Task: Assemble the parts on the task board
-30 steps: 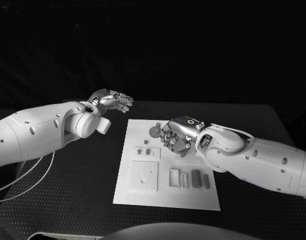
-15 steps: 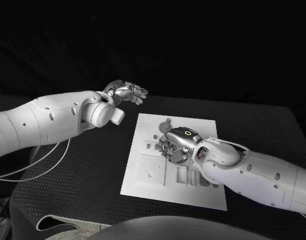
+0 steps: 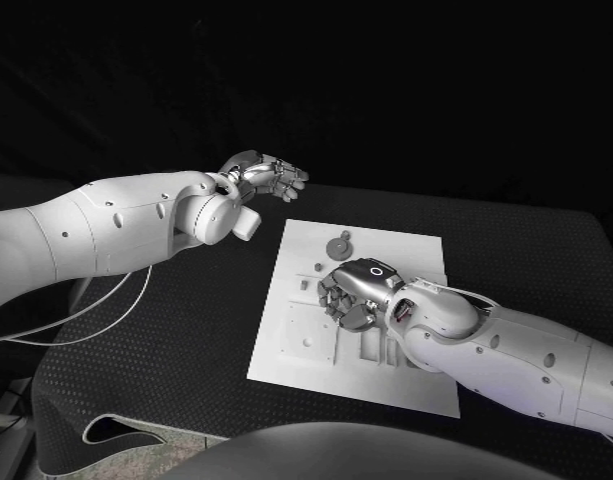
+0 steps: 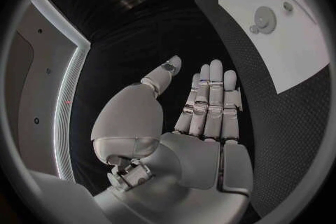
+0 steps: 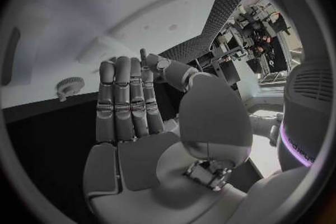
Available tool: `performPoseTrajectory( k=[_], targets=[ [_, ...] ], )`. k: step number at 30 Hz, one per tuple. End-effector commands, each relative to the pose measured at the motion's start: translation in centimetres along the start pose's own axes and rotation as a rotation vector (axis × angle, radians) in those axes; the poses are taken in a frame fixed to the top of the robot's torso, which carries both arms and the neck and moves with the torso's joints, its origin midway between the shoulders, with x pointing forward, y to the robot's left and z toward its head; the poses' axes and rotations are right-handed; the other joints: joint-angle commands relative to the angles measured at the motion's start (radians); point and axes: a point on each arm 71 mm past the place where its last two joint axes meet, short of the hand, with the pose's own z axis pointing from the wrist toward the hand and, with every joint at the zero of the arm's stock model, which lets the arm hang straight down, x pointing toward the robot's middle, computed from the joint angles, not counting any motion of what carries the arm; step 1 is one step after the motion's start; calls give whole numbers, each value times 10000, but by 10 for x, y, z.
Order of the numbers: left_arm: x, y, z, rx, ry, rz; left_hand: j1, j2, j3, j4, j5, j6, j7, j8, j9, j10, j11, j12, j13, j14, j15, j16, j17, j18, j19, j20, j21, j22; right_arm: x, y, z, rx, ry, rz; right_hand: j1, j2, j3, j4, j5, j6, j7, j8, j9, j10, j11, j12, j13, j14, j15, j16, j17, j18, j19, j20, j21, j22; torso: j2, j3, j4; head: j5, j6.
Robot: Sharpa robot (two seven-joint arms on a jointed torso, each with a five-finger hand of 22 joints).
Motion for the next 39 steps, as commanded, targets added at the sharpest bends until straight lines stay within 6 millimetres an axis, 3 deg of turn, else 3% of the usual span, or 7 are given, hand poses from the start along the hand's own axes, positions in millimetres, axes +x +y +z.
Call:
performPoseTrajectory(
  k=[1,12,18,39],
  targets=[
    [2,-3,1,85,57,-69,-19,45,-17,13,29,10,33,52,-11,21,74,32,-13,77,7,-71,17,200,88,-4,-59,17,4,2,0,-170,160,-184,5,95,-51,4,42,18,16,-24,19,78,-2,-56,22,78,3,-57,14,303,20,-11,26,7,-1,2,-5,39,-28],
    [2,-3,1,83,66,-69,-19,43,-17,14,29,9,32,55,-13,22,73,32,-13,77,7,-82,29,200,89,-4,-66,19,16,2,-3,-147,484,-223,-5,106,-69,-1,63,18,16,-30,37,83,-3,-67,41,87,1,-74,32,303,24,-11,26,6,-6,8,-20,93,-94],
    [2,-3,1,76,89,-71,-22,43,-17,17,29,8,32,58,-14,22,73,32,-14,78,8,-89,36,200,90,-4,-71,20,22,5,-2,-200,599,-178,-11,112,-76,-3,75,17,17,-34,45,84,-3,-73,50,91,1,-83,41,303,25,-11,25,5,-8,29,-23,112,-103],
    [3,-3,1,63,157,-82,-29,44,-18,24,27,5,32,64,-18,24,73,32,-15,77,10,-114,62,199,93,-2,-86,25,27,5,0,-135,671,-268,-16,132,-90,-24,86,11,19,-48,72,84,-2,-95,77,99,1,-114,67,303,24,-12,20,1,-4,8,-12,164,-164]
  ],
)
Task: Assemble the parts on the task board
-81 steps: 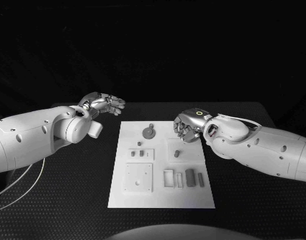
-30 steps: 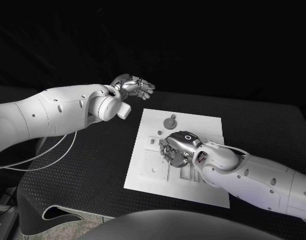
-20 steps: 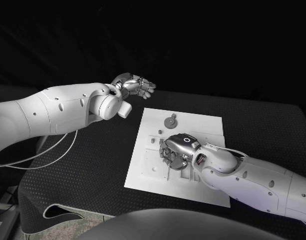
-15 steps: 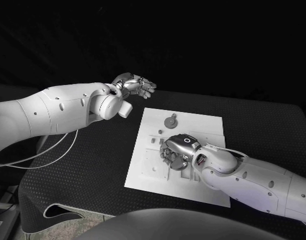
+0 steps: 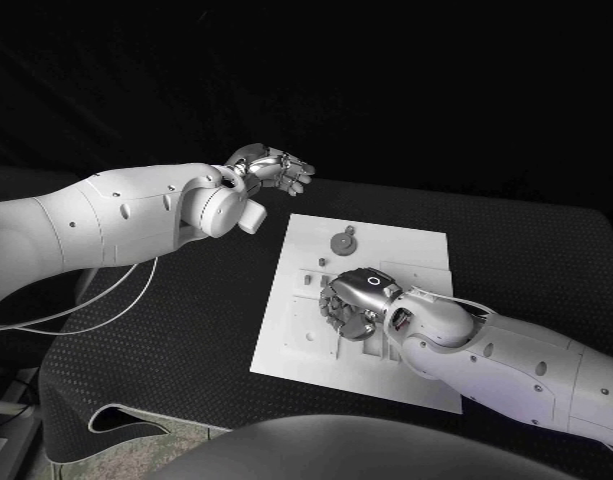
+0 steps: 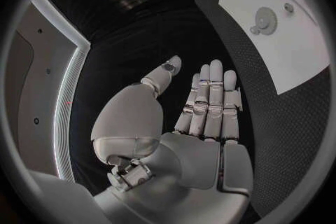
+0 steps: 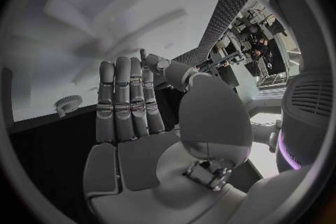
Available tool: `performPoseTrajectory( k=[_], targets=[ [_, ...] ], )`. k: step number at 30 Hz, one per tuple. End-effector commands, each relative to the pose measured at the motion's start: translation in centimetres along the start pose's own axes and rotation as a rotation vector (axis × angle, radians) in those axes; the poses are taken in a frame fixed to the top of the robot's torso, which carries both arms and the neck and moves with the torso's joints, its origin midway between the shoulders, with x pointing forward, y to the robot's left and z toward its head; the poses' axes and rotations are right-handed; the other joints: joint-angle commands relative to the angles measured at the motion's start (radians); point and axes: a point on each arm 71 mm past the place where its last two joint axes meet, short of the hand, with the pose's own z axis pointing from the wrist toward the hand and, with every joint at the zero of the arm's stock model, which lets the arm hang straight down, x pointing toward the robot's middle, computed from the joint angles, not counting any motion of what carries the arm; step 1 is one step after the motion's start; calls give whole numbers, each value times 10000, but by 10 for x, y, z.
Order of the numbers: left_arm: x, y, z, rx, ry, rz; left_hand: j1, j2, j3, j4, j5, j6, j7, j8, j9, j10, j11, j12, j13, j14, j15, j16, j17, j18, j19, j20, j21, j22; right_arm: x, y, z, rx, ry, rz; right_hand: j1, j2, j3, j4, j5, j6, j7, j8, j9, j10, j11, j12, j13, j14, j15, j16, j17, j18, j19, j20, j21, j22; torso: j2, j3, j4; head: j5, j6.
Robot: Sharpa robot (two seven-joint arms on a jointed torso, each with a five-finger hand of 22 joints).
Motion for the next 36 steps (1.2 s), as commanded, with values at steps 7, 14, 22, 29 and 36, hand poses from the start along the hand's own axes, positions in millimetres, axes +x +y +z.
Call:
performPoseTrajectory(
  k=[7,14,22,29,36],
  targets=[
    [1,-2,0,71,127,-71,-31,45,-19,27,27,5,32,68,-11,25,71,33,-15,77,11,-45,25,199,94,-2,-67,12,8,-1,1,4,612,-276,22,104,-68,-1,47,23,7,-21,28,84,-2,-66,19,101,-4,-49,16,302,28,-19,20,11,-1,-8,-2,-2,-22],
    [2,-2,0,59,175,-77,-33,46,-19,30,27,5,32,71,-13,27,71,34,-15,77,12,-54,35,198,94,-1,-73,14,9,-3,0,96,460,-409,12,119,-76,-10,38,13,11,-32,39,74,3,-83,30,96,0,-69,28,302,18,-15,13,9,0,-4,3,-5,-32],
    [2,-2,0,56,180,-77,-37,48,-20,33,26,5,32,74,-14,27,71,34,-15,76,13,-62,42,198,94,0,-78,16,9,0,1,43,565,-392,15,121,-75,-18,32,15,10,-35,47,77,2,-88,38,97,1,-77,35,302,13,-14,11,9,-1,-7,-1,10,-49],
    [2,-2,0,54,180,-77,-38,50,-20,35,26,4,31,75,-14,28,70,34,-15,76,13,-66,47,197,94,1,-80,17,11,-2,3,197,663,-121,-37,148,-39,41,-116,-96,61,-117,81,-25,53,-188,61,11,51,-189,68,302,-91,34,-52,-12,-3,-7,-13,17,-49],
    [2,-2,0,27,207,-81,-41,49,-21,36,25,3,32,77,-15,27,71,33,-16,74,15,-74,53,197,93,2,-85,18,11,-6,2,261,542,187,-465,-201,-622,-8,-31,-1264,582,-829,-81,-1230,631,-950,-172,-653,403,-659,173,273,-869,352,-418,-40,-5,-10,6,2,-49]
  ],
)
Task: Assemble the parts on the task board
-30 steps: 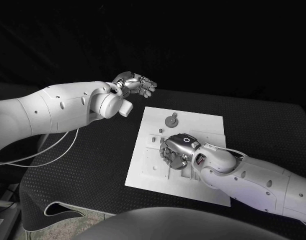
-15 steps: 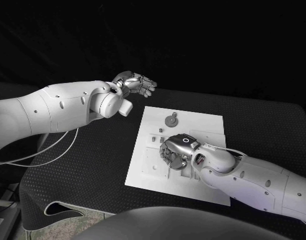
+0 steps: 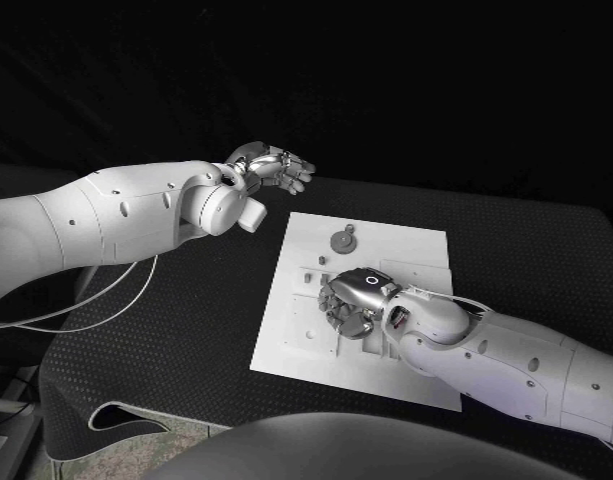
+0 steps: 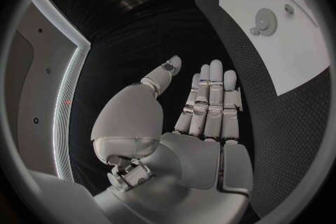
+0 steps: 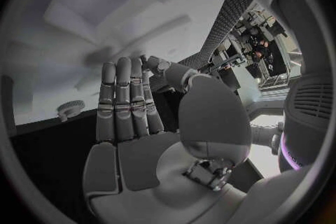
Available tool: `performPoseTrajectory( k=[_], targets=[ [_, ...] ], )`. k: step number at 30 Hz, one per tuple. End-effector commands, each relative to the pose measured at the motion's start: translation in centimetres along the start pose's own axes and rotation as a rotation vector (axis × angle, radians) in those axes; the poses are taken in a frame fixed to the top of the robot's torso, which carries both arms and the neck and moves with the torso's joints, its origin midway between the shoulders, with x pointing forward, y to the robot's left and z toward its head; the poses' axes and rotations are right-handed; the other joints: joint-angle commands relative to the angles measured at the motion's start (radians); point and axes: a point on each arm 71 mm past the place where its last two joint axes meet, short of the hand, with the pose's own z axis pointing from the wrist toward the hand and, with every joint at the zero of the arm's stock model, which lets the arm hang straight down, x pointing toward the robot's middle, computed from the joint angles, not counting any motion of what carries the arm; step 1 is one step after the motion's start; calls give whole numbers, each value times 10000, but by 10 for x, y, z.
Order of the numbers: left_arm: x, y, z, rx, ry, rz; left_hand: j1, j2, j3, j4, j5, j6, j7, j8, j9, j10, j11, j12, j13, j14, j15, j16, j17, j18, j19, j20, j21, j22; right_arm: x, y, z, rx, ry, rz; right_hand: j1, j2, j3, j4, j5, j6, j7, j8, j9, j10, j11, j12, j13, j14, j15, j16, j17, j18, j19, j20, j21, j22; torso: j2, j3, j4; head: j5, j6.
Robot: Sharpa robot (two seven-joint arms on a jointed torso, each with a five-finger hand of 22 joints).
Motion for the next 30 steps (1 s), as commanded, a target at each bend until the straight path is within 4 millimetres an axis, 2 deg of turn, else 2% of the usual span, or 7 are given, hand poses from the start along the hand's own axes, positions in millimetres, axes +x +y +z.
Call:
performPoseTrajectory(
  k=[1,5,10,11,19,23,30],
  targets=[
    [1,-2,0,60,132,-66,-41,48,-22,36,24,3,32,38,-18,27,71,33,-16,73,15,-37,17,196,93,2,-46,13,5,-3,-2,143,244,268,-236,-115,-316,-48,99,-232,100,-146,-64,-541,363,-440,-270,-185,58,-78,68,-68,-189,66,-75,32,-5,-1,12,-6,0],
    [1,-2,0,62,134,-67,-41,46,-22,35,23,1,32,39,-18,25,71,32,-16,71,16,-42,21,196,91,2,-49,14,4,-4,-3,167,153,329,-219,-187,-596,-102,198,-511,225,-313,-156,-980,531,-518,-393,-288,118,-131,178,-41,-316,148,-107,79,-3,0,4,-3,0],
    [1,-2,0,59,137,-67,-41,46,-23,36,23,1,32,39,-19,25,71,32,-16,71,16,-43,22,196,91,2,-49,14,4,-6,-5,200,103,504,-224,-188,-616,-97,207,-526,233,-323,-163,-991,537,-511,-397,-289,121,-132,188,-41,-318,153,-107,83,-2,10,-2,-11,0],
    [0,-2,0,57,134,-66,-41,45,-23,36,23,1,32,39,-19,25,71,32,-17,71,16,-44,22,196,91,3,-50,14,4,-6,-5,205,88,528,-314,-216,-763,-99,590,-630,282,-377,-194,-1101,572,-510,-431,-288,134,-127,224,-41,-321,161,-97,102,-4,9,-4,-14,0],
    [-1,-2,0,51,97,-60,-40,47,-22,36,22,-1,32,41,-20,24,72,31,-17,71,17,-51,30,196,90,3,-54,16,-3,-5,-12,149,-419,710,-313,-226,-936,-131,734,-699,307,-410,-237,-1204,599,-494,-477,-290,144,-142,291,-41,-328,159,-93,127,-5,12,0,-47,0],
    [-2,-1,0,48,74,-55,-38,48,-22,35,21,-2,32,42,-21,23,72,31,-18,71,17,-56,36,196,90,3,-58,18,-18,-6,-16,129,-598,882,-269,-238,-934,-133,740,-682,301,-400,-242,-1202,591,-476,-483,-264,134,-134,315,-41,-305,150,-80,136,-11,10,-12,-89,33],
    [-7,0,2,27,-55,-26,-38,48,-22,35,21,-2,32,44,-22,24,71,31,-17,72,18,-61,43,196,90,4,-61,20,-77,-11,-26,93,-822,1683,-254,-155,-1173,-11,754,-699,263,-395,-315,-1192,526,-422,-535,122,20,66,588,-41,183,-73,334,388,-8,28,-32,-227,182]
  ],
)
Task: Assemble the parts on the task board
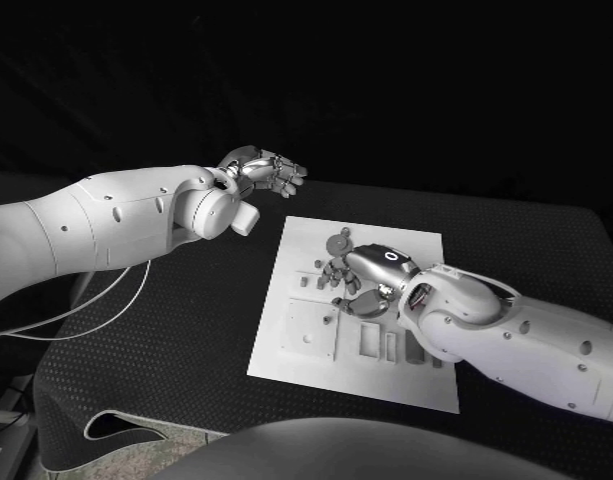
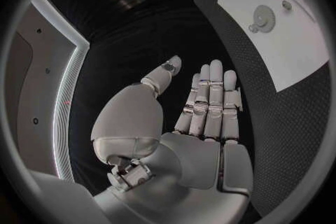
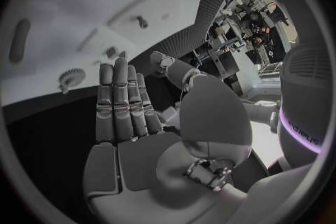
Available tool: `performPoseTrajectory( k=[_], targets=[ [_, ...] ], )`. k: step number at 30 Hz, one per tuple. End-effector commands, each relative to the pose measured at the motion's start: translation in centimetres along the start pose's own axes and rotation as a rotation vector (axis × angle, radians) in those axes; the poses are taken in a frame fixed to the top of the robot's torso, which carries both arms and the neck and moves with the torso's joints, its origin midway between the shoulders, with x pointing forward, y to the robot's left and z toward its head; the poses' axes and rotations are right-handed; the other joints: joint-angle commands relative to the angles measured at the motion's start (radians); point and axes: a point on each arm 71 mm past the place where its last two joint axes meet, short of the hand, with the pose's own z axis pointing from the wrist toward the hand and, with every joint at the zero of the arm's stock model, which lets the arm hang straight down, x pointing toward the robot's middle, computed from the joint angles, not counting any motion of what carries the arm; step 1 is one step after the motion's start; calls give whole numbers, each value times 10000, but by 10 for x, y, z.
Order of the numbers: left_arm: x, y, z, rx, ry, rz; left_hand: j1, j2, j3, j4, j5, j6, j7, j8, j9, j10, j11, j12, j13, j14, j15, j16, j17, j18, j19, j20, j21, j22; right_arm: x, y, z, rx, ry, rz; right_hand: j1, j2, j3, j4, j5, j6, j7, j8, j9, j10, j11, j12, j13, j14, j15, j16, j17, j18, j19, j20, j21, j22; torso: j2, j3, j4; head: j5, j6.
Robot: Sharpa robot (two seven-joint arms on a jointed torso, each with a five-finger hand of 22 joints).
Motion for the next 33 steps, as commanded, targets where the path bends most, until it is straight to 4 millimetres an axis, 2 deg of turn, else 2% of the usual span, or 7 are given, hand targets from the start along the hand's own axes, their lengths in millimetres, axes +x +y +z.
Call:
performPoseTrajectory(
  k=[1,6,13,18,20,25,33],
  targets=[
    [0,-2,2,95,76,-48,-39,47,-23,35,21,-2,32,45,-14,25,71,32,-9,73,18,-62,15,196,90,4,-62,13,-18,-4,-4,219,417,702,-32,90,-131,13,41,-48,-50,-36,-25,10,-80,66,-27,244,-47,133,133,215,280,-114,262,175,-3,14,-16,-87,84],
    [1,-2,3,123,120,-51,-37,47,-22,35,21,-1,31,47,-14,28,70,33,-9,74,18,-65,19,196,90,4,-63,15,-52,-23,-12,672,415,428,-24,170,-348,-34,81,-36,-87,-10,-53,47,-199,79,-58,978,-207,612,571,215,988,-470,852,503,8,-2,-6,-215,192],
    [0,-2,2,108,97,-48,-36,48,-22,34,20,1,30,50,-15,31,69,35,-8,75,18,-70,25,196,91,4,-66,17,-66,-55,-26,1713,1441,-1038,-188,134,-819,-135,22,-130,-184,-19,-92,-250,-239,-39,-206,1407,-263,1245,1172,215,1524,-823,1523,852,8,12,12,-229,210],
    [1,-2,3,117,144,-54,-36,48,-23,34,20,2,30,52,-15,33,68,36,-8,75,18,-73,30,196,91,5,-68,18,-64,-71,-33,2330,2096,-1650,-562,-57,-1329,-46,-115,-522,-241,-197,-201,-919,-41,-65,-459,1260,-83,1638,1432,215,1468,-893,1871,848,9,2,30,-230,223],
    [2,-2,3,119,157,-54,-36,49,-23,35,20,2,30,53,-15,34,68,36,-8,75,18,-75,32,196,91,5,-69,19,-63,-76,-34,2492,2195,-1823,-705,-85,-1617,-21,-246,-683,-419,-234,-228,-1197,52,-53,-573,1064,12,1771,1513,215,1309,-886,1970,833,14,8,17,-232,215],
    [2,-2,3,117,159,-54,-37,51,-23,36,20,3,29,55,-16,34,68,36,-8,76,19,-79,37,195,92,5,-71,20,-54,-81,-38,2582,2544,-2014,-735,-91,-1776,37,-286,-737,-526,-206,-225,-1237,47,-3,-632,952,9,1912,1562,215,1209,-881,2071,822,8,18,-1,-224,227],
    [1,-2,3,86,121,-50,-38,56,-24,39,21,3,29,58,-16,35,67,36,-8,78,19,-84,45,195,93,6,-75,23,-40,-83,-44,2649,3016,-2026,-716,-80,-1850,69,-272,-749,-549,-170,-216,-1204,21,33,-657,871,-15,1987,1570,215,1137,-881,2130,813,9,-4,18,-285,235]
  ],
)
